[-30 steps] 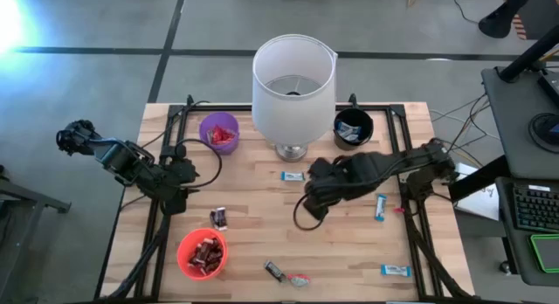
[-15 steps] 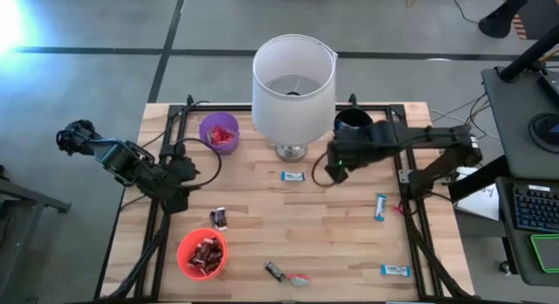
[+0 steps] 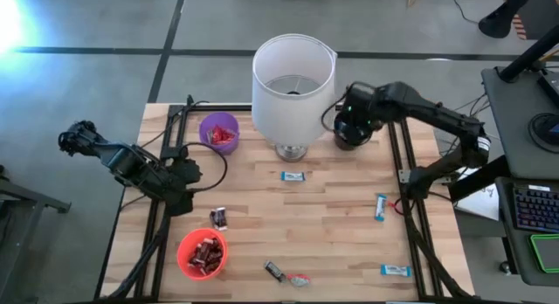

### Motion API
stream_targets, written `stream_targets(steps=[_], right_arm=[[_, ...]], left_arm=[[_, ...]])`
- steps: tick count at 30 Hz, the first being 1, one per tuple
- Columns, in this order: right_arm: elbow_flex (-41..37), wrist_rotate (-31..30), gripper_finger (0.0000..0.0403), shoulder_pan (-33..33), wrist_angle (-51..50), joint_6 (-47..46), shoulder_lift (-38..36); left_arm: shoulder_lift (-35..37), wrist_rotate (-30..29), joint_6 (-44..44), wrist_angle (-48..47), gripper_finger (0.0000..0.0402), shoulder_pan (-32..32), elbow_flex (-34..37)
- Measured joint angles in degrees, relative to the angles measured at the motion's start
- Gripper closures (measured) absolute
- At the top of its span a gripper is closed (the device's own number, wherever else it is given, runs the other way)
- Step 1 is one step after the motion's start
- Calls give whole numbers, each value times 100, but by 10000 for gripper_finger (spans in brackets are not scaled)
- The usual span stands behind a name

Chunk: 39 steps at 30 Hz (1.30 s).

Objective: Sort candy
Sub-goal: Put the white chocolate into the black bin

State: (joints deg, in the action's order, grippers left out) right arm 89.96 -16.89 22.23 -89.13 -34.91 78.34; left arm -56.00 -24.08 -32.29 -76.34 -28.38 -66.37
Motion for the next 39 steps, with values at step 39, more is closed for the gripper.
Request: stream_targets(steps=[39], right_arm=[[-727, 874, 302, 1822, 1148, 2258, -104]], left_arm=[[-275, -686, -1027, -767, 211, 15, -146]])
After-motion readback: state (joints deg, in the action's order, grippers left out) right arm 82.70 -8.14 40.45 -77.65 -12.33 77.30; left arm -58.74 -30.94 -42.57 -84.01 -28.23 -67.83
